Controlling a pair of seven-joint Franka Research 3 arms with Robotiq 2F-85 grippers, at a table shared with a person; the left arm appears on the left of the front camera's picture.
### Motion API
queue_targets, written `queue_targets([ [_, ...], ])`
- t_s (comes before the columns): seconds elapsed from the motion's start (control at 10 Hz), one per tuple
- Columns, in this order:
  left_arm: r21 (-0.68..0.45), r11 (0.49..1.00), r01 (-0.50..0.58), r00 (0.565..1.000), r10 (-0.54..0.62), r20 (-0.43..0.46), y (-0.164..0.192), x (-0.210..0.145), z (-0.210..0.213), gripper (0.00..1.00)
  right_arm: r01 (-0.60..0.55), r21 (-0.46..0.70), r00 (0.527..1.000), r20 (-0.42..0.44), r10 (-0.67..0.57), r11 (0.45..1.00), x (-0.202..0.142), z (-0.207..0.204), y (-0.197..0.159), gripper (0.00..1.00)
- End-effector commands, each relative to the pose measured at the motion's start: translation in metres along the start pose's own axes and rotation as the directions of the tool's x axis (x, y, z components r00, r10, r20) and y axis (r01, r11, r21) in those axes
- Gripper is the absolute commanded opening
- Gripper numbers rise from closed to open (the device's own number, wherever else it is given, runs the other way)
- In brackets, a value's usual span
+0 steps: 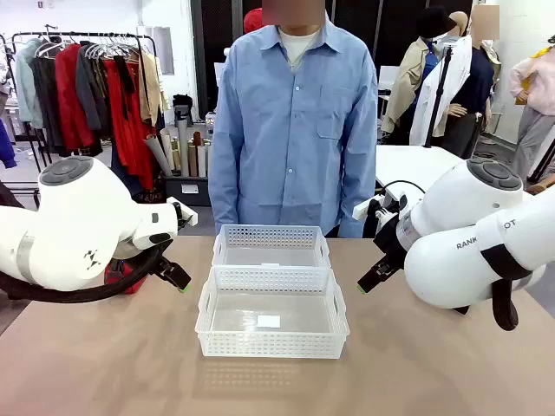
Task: Distribute items into two baskets.
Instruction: Pick up the Pencil pouch that the person points to.
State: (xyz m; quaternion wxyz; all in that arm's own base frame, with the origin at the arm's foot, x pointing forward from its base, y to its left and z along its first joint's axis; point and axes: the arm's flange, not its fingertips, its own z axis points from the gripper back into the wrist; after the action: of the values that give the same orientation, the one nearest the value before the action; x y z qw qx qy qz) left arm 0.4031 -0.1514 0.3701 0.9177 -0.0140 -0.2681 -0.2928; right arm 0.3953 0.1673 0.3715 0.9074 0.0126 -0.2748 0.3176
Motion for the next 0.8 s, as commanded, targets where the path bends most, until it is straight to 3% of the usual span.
queue_targets([
  [0.0, 0.000, 1.000, 0.000, 1.000, 0.000, 0.000, 0.0000, 0.0001, 0.0001, 1.00, 0.000, 0.000, 1.000, 0.000, 0.000, 1.000, 0.0000, 0.0000, 0.0000, 1.00],
  [0.7, 0.000, 1.000, 0.000, 1.000, 0.000, 0.000, 0.0000, 0.0001, 0.0001, 1.00, 0.000, 0.000, 1.000, 0.000, 0.000, 1.000, 0.0000, 0.0000, 0.0000, 1.00],
])
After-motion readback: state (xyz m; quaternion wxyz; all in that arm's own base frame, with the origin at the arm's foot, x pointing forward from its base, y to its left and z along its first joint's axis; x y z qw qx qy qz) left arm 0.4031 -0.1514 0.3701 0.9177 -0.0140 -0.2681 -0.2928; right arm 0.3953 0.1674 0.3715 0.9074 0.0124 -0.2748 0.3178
